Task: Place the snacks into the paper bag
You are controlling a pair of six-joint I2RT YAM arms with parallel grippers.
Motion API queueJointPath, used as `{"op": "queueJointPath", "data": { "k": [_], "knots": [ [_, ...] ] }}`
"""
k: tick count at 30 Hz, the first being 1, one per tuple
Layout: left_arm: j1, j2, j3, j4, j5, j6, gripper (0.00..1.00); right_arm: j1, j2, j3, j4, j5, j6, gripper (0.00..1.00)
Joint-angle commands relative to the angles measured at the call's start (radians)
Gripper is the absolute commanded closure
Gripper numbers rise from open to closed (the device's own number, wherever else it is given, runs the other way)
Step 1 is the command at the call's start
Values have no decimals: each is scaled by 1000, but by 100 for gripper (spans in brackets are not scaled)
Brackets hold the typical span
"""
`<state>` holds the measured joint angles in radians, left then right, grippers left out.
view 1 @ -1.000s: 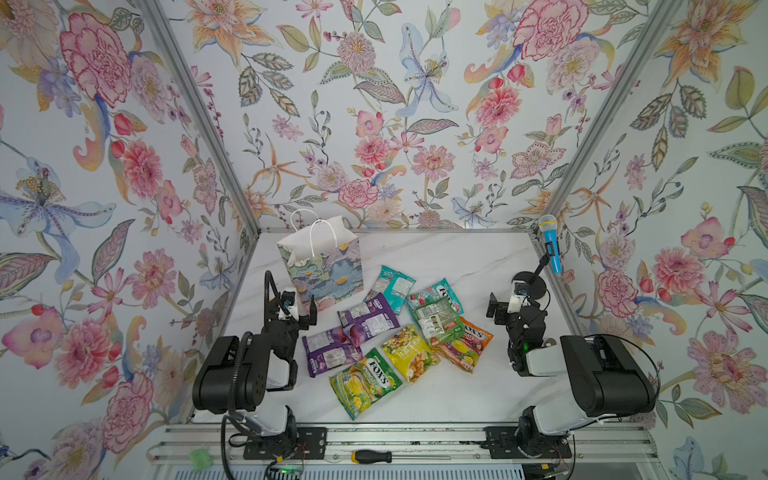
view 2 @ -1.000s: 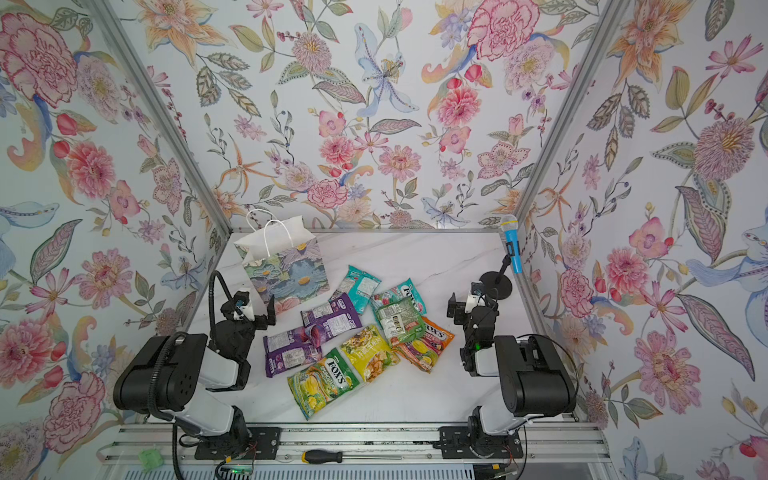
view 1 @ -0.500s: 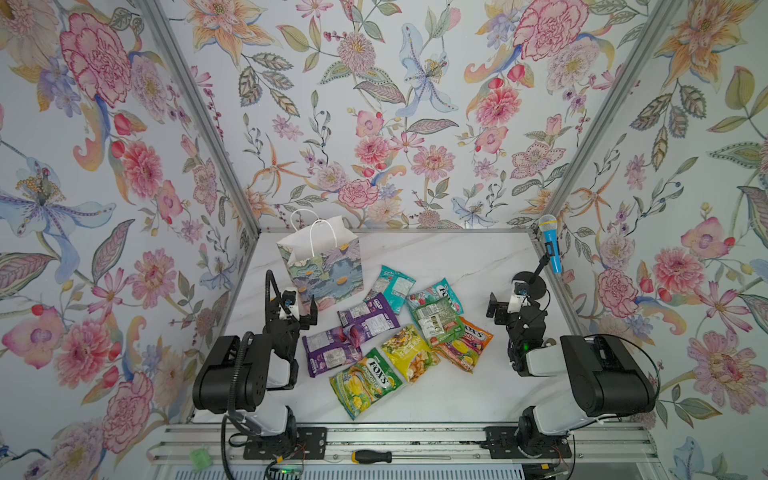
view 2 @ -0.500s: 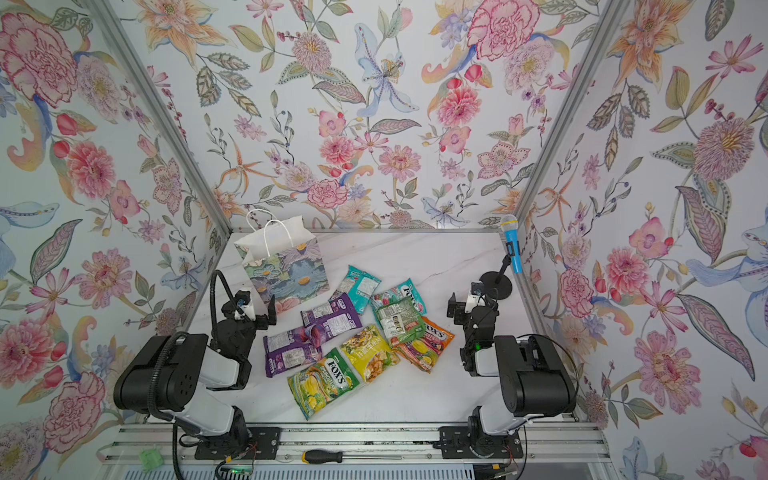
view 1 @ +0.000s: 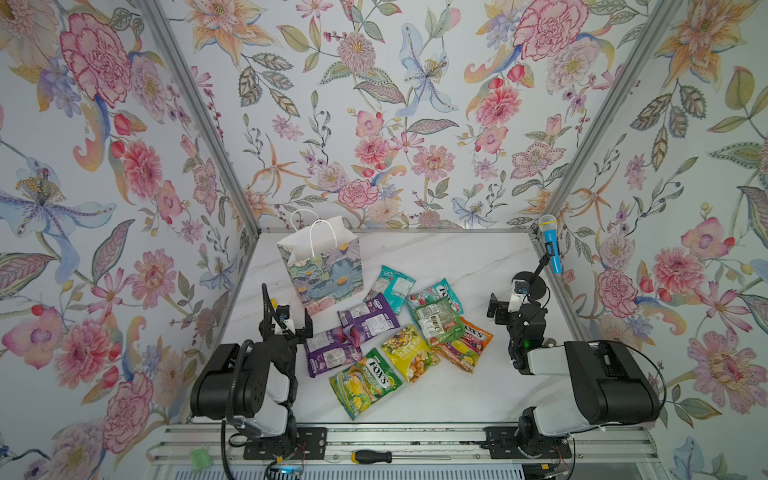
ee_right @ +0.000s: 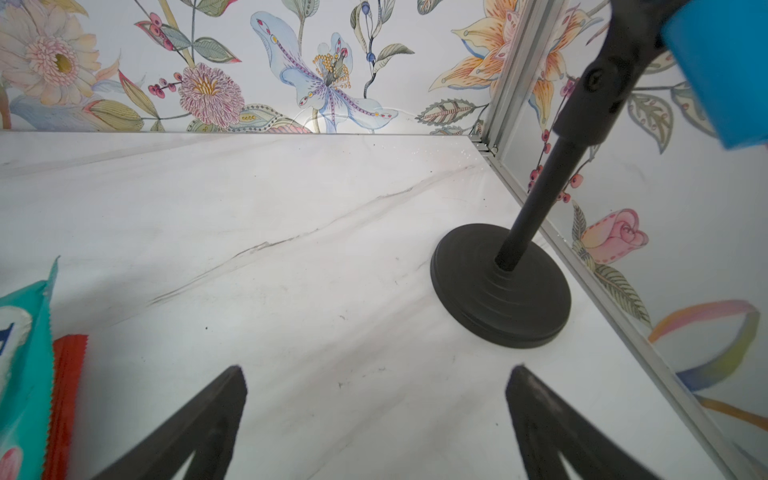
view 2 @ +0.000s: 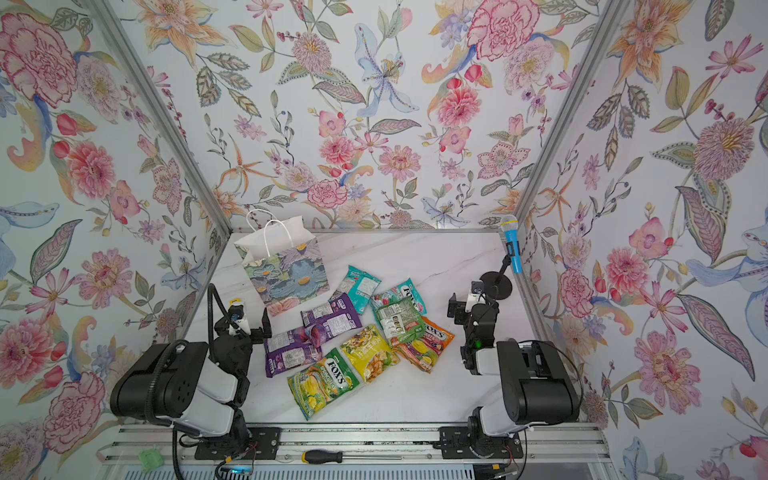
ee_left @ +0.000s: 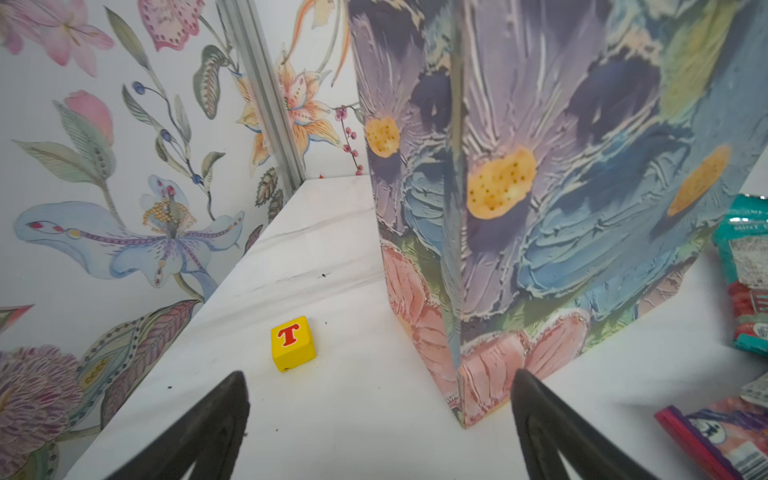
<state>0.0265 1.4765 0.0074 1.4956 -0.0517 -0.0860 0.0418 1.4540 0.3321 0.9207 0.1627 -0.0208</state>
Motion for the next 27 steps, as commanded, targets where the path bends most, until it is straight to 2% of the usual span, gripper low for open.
{"op": "queueJointPath", "data": {
  "k": [1, 2, 3, 5, 6, 9, 11, 12, 13, 15, 17, 21, 23, 27],
  "knots": [
    [-5, -261, -38, 36, -127, -66, 1, 0, -141, 164, -362, 85, 113, 1],
    [-5, -358, -3, -111, -139, -111, 1, -1, -172, 191, -415, 81, 156, 1],
    [-5, -462, 60, -334, -148, -169, 1, 1, -200, 218, -449, 67, 217, 1],
    [-5, -599, 215, -706, -166, -257, 1, -5, -260, 243, -479, 8, 382, 1],
    [-5, -632, 249, -763, -183, -301, 1, -9, -280, 242, -496, 1, 460, 1],
    [-5, -774, 296, -908, -185, -505, 1, -71, -307, 177, -378, -187, 560, 1],
    [-4, -852, 232, -775, -124, -513, 1, -78, -294, 168, -353, -235, 605, 0],
    [-4, -886, 224, -752, -110, -498, 1, -74, -282, 199, -398, -268, 598, 2],
    [-2, -905, 257, -811, -117, -488, 1, -64, -265, 249, -493, -280, 578, 3],
    [0, -884, 386, -995, -125, -419, 1, -42, -230, 354, -675, -276, 531, 4],
    [-1, -803, 556, -1197, -109, -331, 1, -21, -191, 437, -800, -292, 490, 6],
    [0, -584, 945, -1600, -50, -198, 1, 6, -130, 523, -912, -380, 456, 7],
    [0, -501, 1091, -1723, -1, -147, 1, 16, -114, 535, -928, -404, 455, 7],
    [-1, -382, 1289, -1859, 15, -98, 1, 33, -91, 550, -942, -438, 451, 7]
  ]
}}
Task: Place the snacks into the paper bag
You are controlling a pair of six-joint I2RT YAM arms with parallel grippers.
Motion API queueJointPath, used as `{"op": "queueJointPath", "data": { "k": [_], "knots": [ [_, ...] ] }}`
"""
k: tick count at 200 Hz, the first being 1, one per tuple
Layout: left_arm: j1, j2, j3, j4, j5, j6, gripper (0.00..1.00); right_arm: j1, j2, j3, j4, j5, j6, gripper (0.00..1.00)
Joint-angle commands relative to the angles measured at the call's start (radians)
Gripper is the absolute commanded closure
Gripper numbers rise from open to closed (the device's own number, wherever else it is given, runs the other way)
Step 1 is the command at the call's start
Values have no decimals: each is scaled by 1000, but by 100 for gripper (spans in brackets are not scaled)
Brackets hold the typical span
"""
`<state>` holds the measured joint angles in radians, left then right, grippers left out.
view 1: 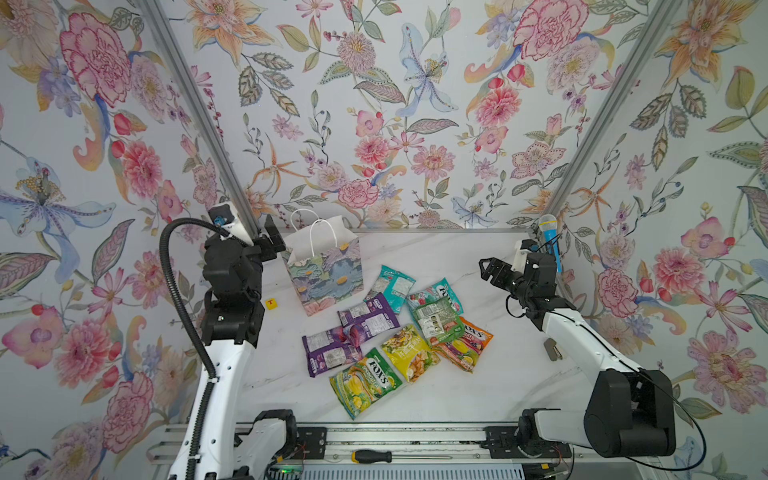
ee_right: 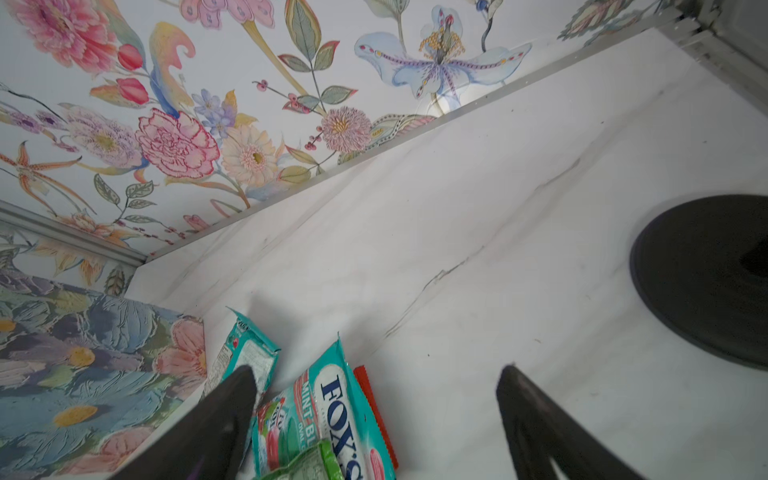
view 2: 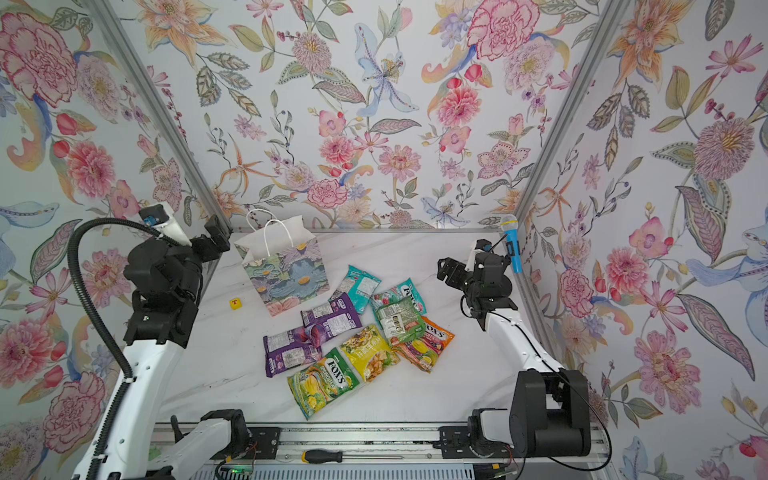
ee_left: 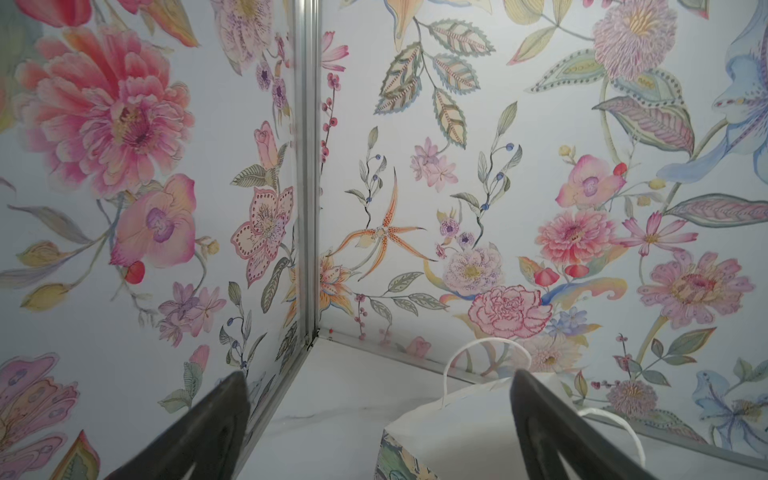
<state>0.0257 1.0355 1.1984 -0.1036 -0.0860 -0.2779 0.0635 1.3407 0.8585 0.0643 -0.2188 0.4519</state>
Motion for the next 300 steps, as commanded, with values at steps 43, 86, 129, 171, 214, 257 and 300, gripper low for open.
{"op": "queueJointPath", "data": {
  "k": [43, 86, 129, 171, 214, 257, 300],
  "knots": [
    [-1, 282, 372, -433, 172, 164, 23, 24, 72, 71, -130, -121, -51, 7],
    [-7, 469, 556, -590, 124, 196, 23, 37, 103, 93, -146, -162, -51, 6],
    [-32, 595, 675, -669, 49, 268, 25, 47, 97, 82, -137, -163, -42, 6],
    [-41, 745, 830, -777, 77, 354, 24, 55, 113, 83, -128, -171, -37, 6],
    [-54, 906, 1020, -875, 74, 377, 25, 55, 123, 105, -153, -180, -58, 7],
    [-54, 955, 1048, -904, 124, 387, 25, 53, 117, 109, -156, -177, -63, 7],
    [-53, 942, 1001, -901, 146, 391, 25, 53, 135, 127, -159, -189, -63, 7]
  ]
}}
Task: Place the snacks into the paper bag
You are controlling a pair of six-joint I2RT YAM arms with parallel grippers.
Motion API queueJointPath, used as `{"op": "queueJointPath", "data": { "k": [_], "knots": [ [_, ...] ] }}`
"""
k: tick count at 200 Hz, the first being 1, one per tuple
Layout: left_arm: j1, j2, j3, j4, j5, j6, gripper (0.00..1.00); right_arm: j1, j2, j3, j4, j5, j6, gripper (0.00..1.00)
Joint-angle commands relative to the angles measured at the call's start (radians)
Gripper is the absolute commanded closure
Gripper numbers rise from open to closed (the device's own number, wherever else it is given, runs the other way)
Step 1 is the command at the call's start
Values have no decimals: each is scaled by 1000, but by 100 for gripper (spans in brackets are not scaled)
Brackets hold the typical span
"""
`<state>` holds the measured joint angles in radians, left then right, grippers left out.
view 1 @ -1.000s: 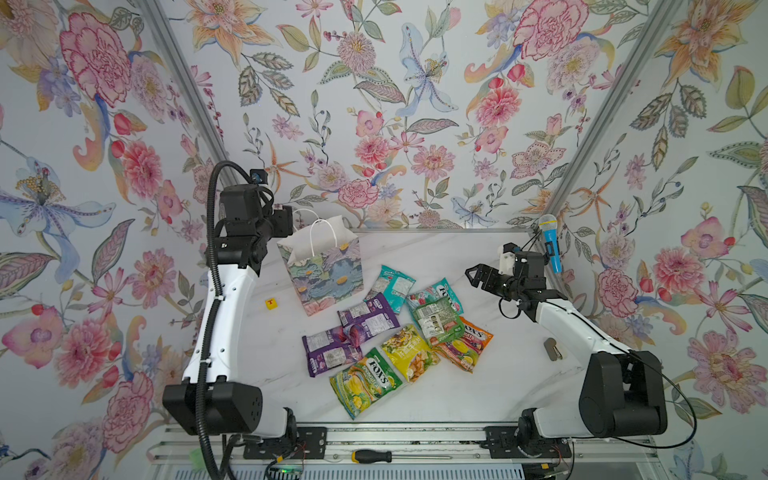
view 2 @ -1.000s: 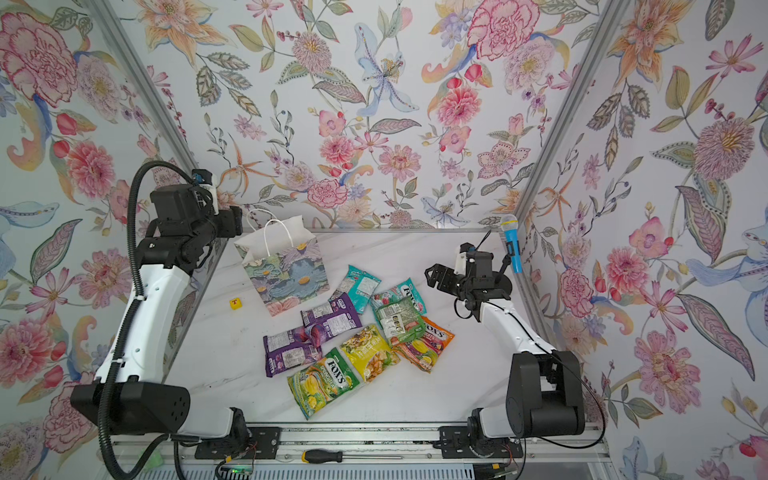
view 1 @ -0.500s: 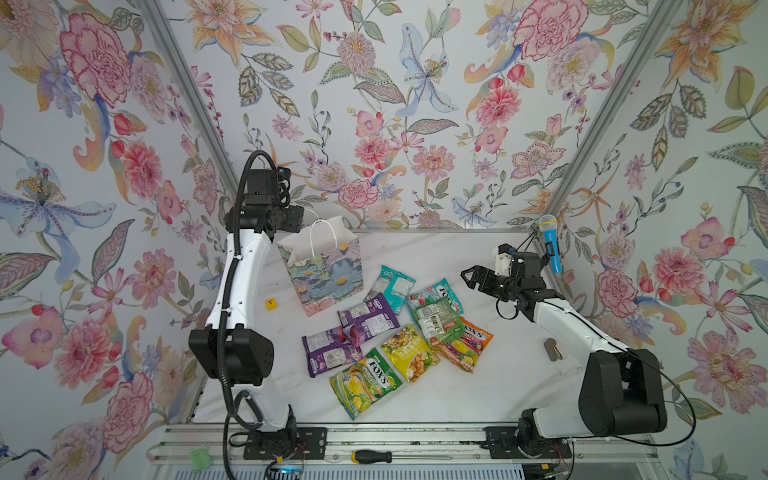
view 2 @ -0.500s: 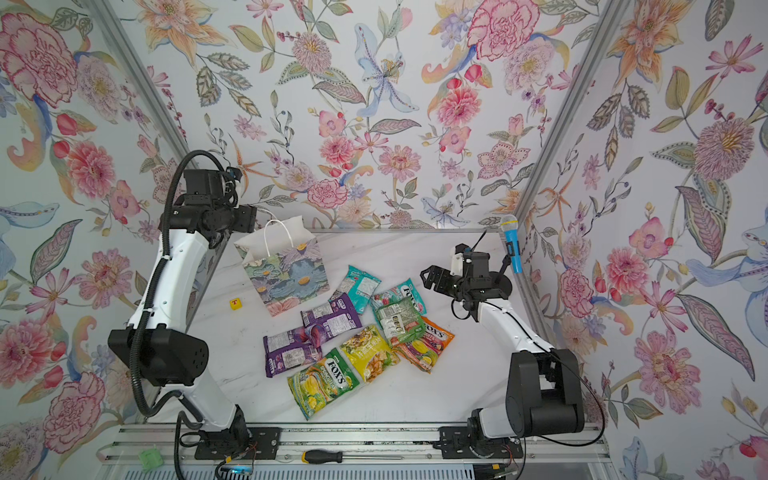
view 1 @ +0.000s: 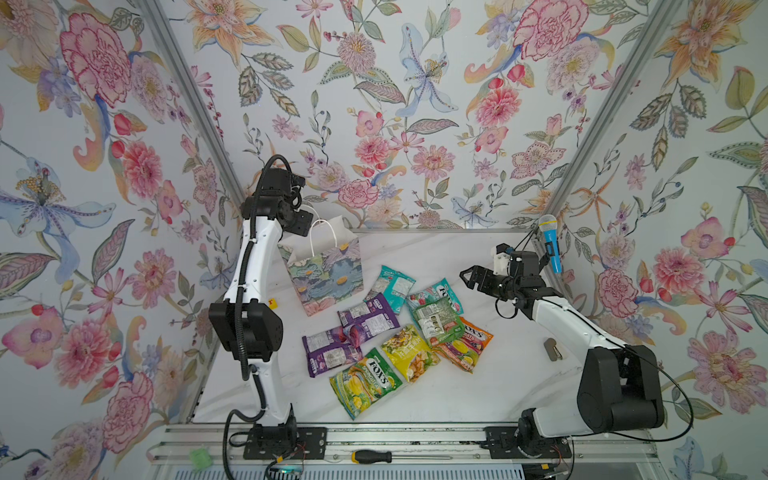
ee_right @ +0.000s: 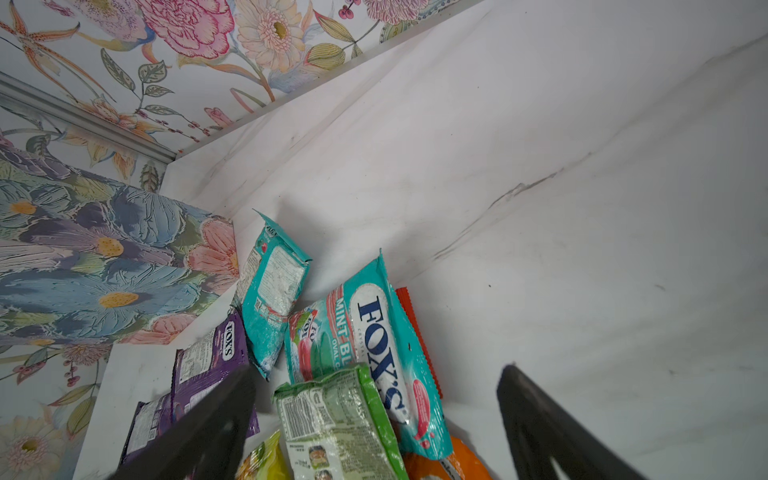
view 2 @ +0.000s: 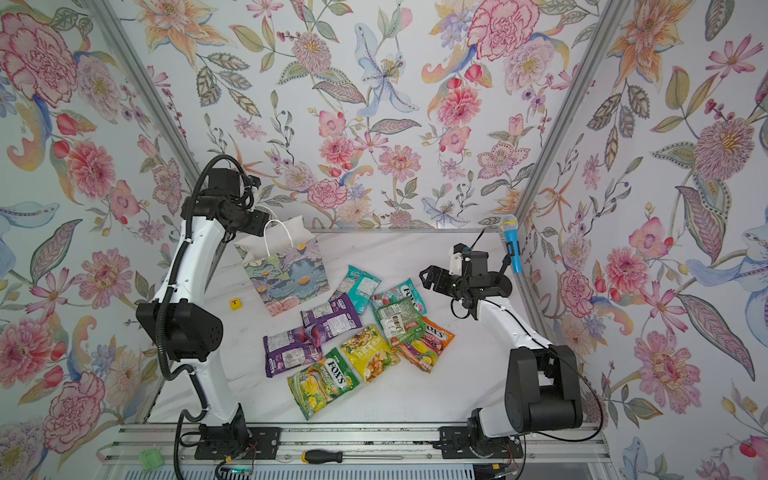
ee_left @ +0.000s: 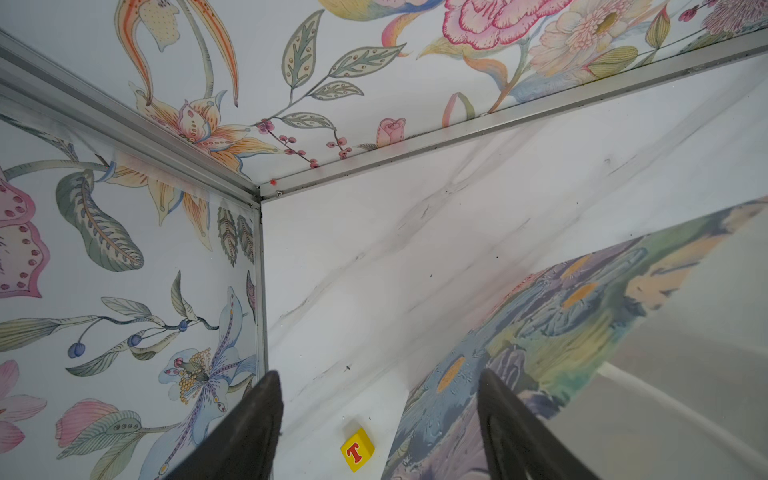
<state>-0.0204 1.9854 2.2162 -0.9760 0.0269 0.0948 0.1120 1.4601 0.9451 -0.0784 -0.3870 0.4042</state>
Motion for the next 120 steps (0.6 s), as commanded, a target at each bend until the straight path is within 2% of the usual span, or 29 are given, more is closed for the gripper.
{"op": "queueJointPath", "data": {
  "k": [1, 70, 120],
  "knots": [
    [-7, -8, -17, -29, 33, 18, 25, 5, 16, 41, -18, -21, -15, 7],
    [-6, -110, -19, -1, 77, -7, 21, 5, 4, 39, -14, -21, -13, 7],
    [-7, -138, -102, 17, 87, 3, 19, 6, -6, 29, -12, -26, -9, 7]
  ]
}}
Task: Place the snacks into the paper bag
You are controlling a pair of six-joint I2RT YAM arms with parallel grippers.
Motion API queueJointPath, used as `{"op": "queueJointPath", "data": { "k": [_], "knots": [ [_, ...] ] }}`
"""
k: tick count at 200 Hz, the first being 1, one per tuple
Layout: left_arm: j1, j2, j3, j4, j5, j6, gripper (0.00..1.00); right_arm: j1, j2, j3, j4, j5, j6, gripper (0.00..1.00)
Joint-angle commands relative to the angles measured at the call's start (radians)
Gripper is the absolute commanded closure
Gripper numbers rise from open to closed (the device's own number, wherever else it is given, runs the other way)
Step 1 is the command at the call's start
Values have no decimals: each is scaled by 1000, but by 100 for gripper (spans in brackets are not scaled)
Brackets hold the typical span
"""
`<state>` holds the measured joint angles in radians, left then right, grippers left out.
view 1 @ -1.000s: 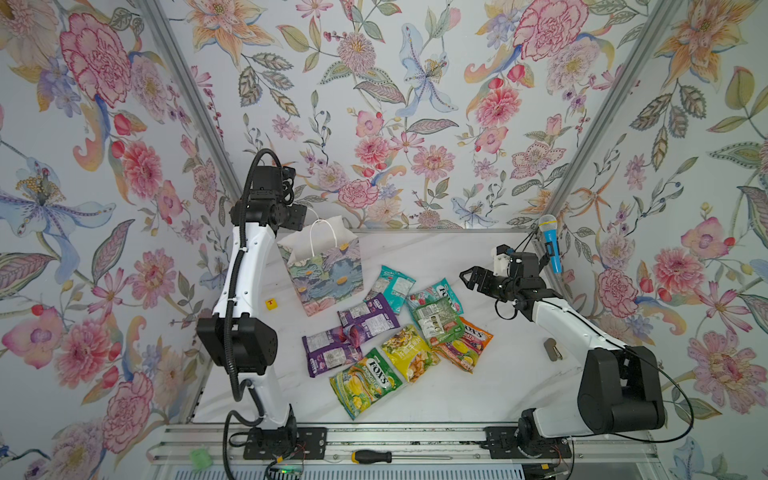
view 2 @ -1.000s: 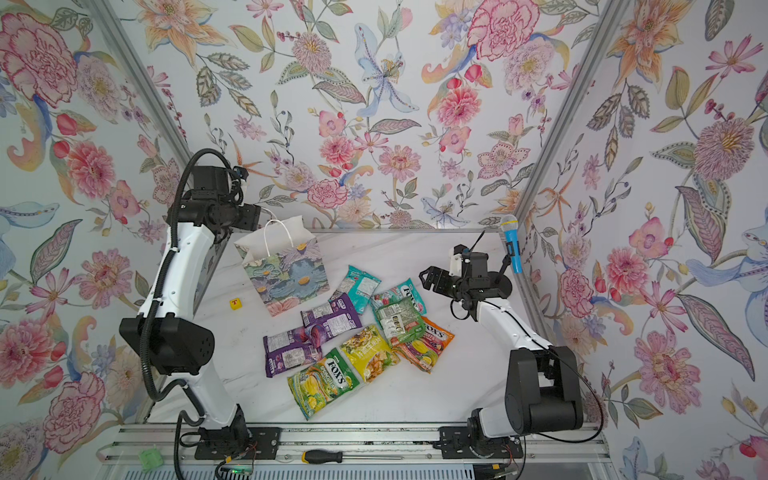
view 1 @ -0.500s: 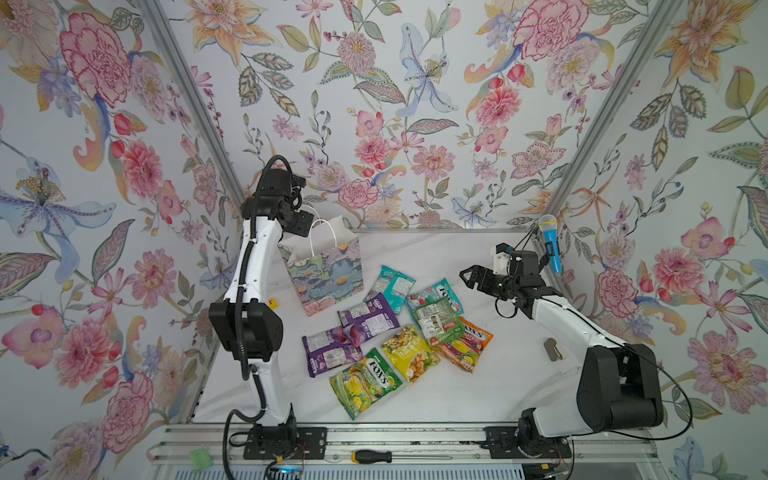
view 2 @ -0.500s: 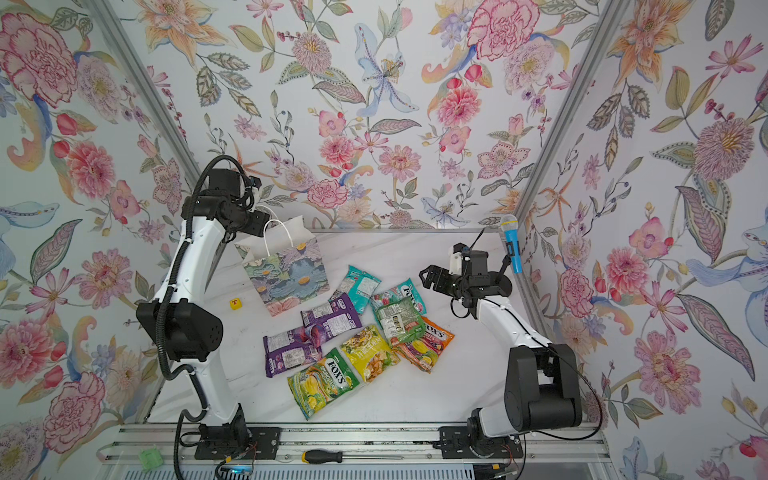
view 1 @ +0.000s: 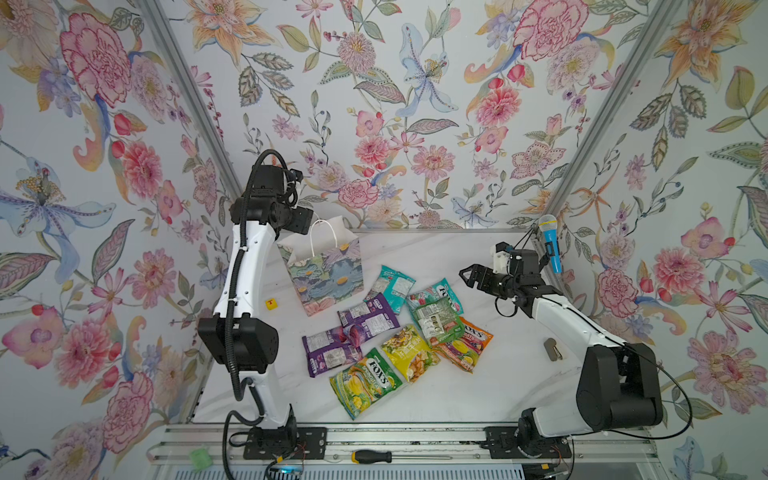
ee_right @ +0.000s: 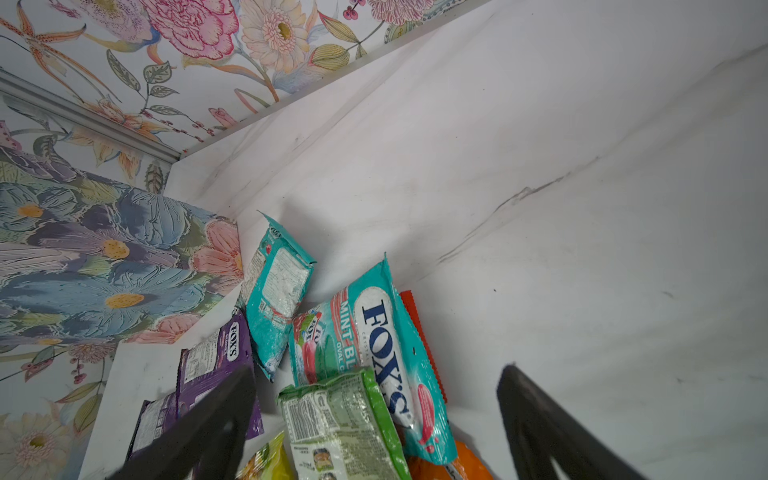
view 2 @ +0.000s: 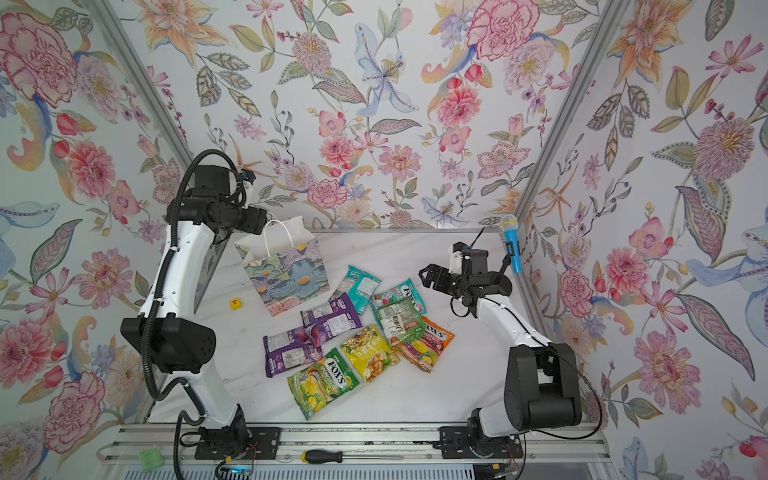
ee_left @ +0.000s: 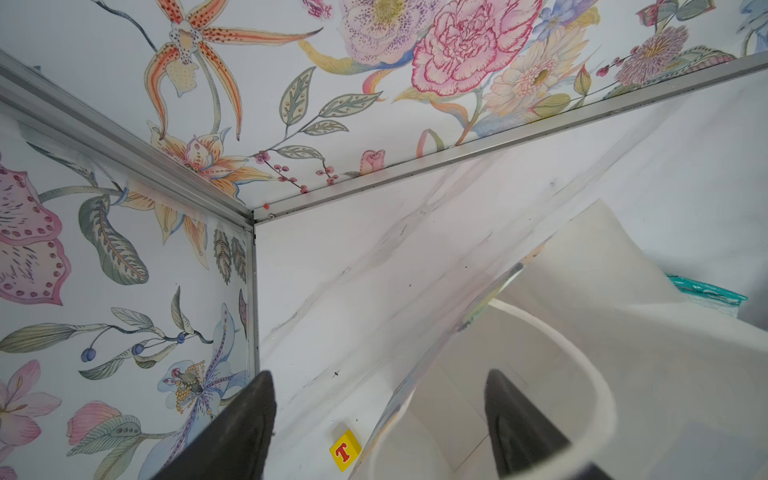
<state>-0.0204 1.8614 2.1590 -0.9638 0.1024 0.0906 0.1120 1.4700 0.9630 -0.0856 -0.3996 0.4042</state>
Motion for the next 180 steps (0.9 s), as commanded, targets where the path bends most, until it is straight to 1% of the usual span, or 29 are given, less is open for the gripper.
{"op": "queueJointPath", "data": {
  "k": [1, 35, 128, 151, 180],
  "knots": [
    [-7, -14, -46, 5, 11, 8, 19, 6, -16, 10, -5, -13, -9, 7],
    [-9, -6, -80, 10, 16, 21, 20, 5, -27, 3, -6, -12, -9, 7],
    [-21, 60, -71, 1, -6, 32, 20, 5, -44, -10, -14, -13, -19, 7],
    [-23, 76, -70, 1, -36, 32, 20, 5, -43, -10, -16, -13, -19, 7],
    [-24, 96, -65, -1, -47, 32, 22, 3, -45, -10, -16, -15, -22, 8]
  ]
}}
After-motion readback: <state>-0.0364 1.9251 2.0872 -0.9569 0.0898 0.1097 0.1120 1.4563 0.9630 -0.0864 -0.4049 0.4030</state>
